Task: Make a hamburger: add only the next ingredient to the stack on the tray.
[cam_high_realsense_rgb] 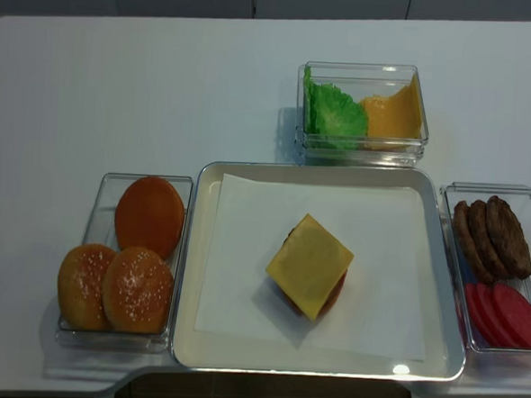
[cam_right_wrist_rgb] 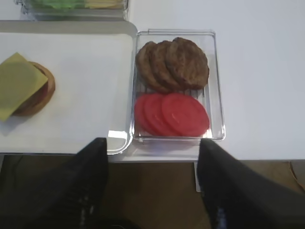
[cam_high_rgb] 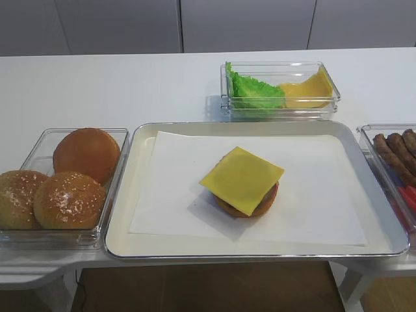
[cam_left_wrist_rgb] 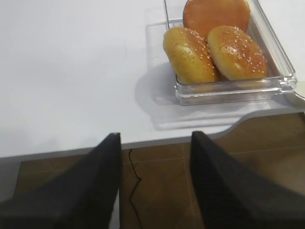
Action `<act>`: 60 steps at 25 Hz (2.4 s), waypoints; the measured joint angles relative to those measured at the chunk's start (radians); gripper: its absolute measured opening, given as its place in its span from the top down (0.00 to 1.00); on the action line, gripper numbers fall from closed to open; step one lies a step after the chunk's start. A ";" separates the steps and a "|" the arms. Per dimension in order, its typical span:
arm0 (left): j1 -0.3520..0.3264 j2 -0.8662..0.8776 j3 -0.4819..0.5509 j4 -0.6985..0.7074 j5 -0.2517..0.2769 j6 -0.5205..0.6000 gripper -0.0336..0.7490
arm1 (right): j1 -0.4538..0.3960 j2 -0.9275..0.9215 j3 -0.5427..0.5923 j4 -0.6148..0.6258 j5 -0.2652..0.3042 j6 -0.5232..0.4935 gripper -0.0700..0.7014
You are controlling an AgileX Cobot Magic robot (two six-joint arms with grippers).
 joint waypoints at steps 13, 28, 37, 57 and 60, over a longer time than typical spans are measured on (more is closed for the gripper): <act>0.000 0.000 0.000 0.000 0.000 0.000 0.51 | 0.000 -0.427 0.216 0.018 0.010 0.000 0.33; 0.000 0.000 0.000 0.000 0.000 0.000 0.51 | 0.000 -0.586 0.405 0.015 -0.082 -0.027 0.33; 0.000 0.000 0.000 0.000 0.000 0.000 0.51 | 0.000 -0.586 0.485 0.000 -0.156 -0.022 0.33; 0.000 0.000 0.000 0.000 0.000 0.000 0.51 | 0.000 -0.586 0.499 -0.059 -0.134 0.023 0.33; 0.000 0.000 0.000 0.000 0.000 0.000 0.51 | 0.000 -0.586 0.499 -0.059 -0.134 0.023 0.33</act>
